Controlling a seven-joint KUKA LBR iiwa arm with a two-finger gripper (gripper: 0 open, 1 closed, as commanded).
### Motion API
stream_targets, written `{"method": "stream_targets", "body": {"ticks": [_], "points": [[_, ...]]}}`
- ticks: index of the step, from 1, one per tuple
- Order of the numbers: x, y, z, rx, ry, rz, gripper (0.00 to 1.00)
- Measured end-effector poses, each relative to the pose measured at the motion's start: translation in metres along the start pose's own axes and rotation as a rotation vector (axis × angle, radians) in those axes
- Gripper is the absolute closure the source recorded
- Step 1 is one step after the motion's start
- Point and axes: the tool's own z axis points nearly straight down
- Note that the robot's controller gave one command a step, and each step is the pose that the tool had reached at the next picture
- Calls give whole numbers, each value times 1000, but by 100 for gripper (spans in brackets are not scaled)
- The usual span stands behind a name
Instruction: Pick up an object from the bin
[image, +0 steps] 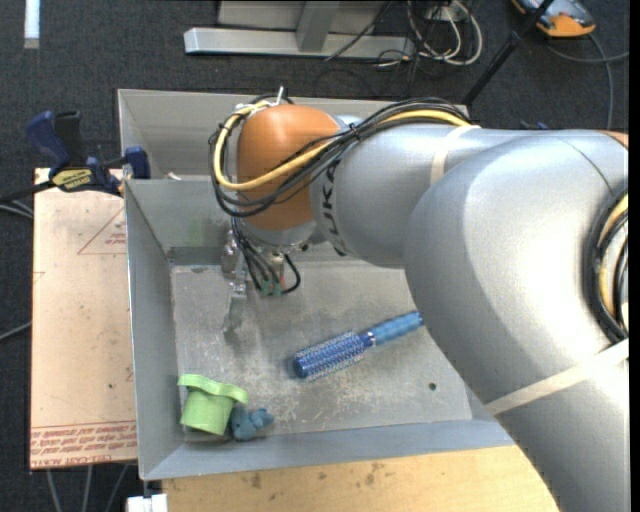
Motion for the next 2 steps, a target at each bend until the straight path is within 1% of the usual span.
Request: {"method": "stream_targets", "body": {"ticks": [1, 2], "points": [[53, 26, 5, -4, -4, -204, 0], [128, 12, 9, -3, -8, -569, 0]]}}
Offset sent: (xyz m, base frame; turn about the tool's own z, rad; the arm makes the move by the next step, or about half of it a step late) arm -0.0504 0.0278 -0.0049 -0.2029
